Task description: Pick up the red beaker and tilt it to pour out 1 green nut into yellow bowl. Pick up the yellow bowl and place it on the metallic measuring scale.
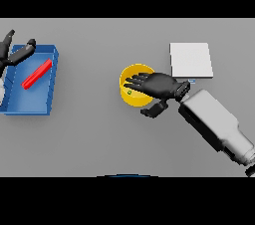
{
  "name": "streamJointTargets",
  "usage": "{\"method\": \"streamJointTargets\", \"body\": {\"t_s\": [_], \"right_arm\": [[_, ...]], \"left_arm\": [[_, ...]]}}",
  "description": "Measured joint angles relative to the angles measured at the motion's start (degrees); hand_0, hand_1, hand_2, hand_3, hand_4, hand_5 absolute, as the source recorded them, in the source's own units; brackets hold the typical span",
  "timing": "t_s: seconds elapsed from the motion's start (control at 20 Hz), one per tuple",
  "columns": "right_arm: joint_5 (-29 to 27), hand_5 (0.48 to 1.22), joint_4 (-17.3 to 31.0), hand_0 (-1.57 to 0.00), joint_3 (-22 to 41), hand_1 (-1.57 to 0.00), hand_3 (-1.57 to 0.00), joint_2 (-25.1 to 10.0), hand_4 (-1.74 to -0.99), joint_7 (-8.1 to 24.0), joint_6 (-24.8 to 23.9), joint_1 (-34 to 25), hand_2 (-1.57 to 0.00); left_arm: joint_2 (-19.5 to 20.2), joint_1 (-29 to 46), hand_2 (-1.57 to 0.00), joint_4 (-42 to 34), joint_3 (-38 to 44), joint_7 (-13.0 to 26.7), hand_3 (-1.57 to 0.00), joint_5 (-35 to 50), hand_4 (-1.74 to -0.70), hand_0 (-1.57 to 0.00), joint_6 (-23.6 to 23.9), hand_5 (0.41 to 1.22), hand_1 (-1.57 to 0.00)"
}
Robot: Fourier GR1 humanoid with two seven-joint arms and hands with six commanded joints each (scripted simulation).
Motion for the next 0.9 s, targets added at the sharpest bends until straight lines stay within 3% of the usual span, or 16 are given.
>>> {"method": "streamJointTargets", "body": {"t_s": [0.15,0.3,0.5,0.55,0.6,0.65,0.7,0.8,0.9], "right_arm": [[1.3,0.674,3.1,0.00,1.4,0.00,0.00,1.3,-1.181,1.1,0.9,-2.2,0.00],[1.6,0.693,6.2,0.00,2.0,0.00,-0.01,1.6,-1.188,0.0,1.3,-3.3,0.00],[1.8,0.809,8.7,-0.05,2.1,-0.06,-0.13,2.8,-1.261,1.0,1.2,-4.3,-0.09],[2.1,0.891,8.6,-0.19,2.5,-0.18,-0.21,2.8,-1.309,0.6,0.9,-4.1,-0.19],[1.9,0.957,8.3,-0.45,2.4,-0.41,-0.32,2.3,-1.363,-0.6,1.0,-4.1,-0.35],[1.9,1.010,8.5,-0.68,2.4,-0.64,-0.57,2.5,-1.435,-0.9,0.7,-3.9,-0.59],[1.6,1.052,8.5,-0.86,2.4,-0.83,-0.68,2.3,-1.492,-1.8,-0.1,-3.8,-0.79],[1.0,1.113,7.8,-1.11,2.5,-1.09,-0.88,1.9,-1.578,-2.1,0.9,-3.9,-1.07],[0.6,1.152,7.4,-1.28,2.7,-1.27,-1.03,1.8,-1.637,-2.4,2.0,-4.2,-1.19]], "left_arm": [[0.0,0.0,0.00,0.2,0.1,-0.3,0.00,0.1,-0.80,0.00,-0.3,0.703,0.00],[-0.1,0.0,0.00,0.4,-0.3,-0.4,0.00,-0.6,-0.79,0.00,0.2,0.708,0.00],[0.5,-0.6,0.00,0.8,0.0,0.0,0.00,-0.5,-0.79,0.00,-0.4,0.712,0.00],[0.5,-0.1,0.00,0.5,0.0,-0.7,0.00,-0.4,-0.79,0.00,-0.4,0.711,0.00],[0.4,0.0,0.00,0.4,-0.2,-0.5,0.00,-0.4,-0.79,0.00,-0.5,0.710,0.00],[0.5,-0.3,0.00,0.3,-0.2,-0.4,0.00,-0.4,-0.79,0.00,-0.6,0.710,0.00],[0.5,-0.1,0.00,0.9,-0.1,-1.1,0.00,-0.4,-0.79,0.00,-0.7,0.710,0.00],[0.3,-0.4,0.00,0.9,-0.1,-1.1,0.00,-0.4,-0.79,0.00,-0.4,0.707,0.00],[0.6,0.1,0.00,0.2,-0.1,-1.2,0.00,-0.4,-0.78,0.00,-0.5,0.712,0.00]]}}
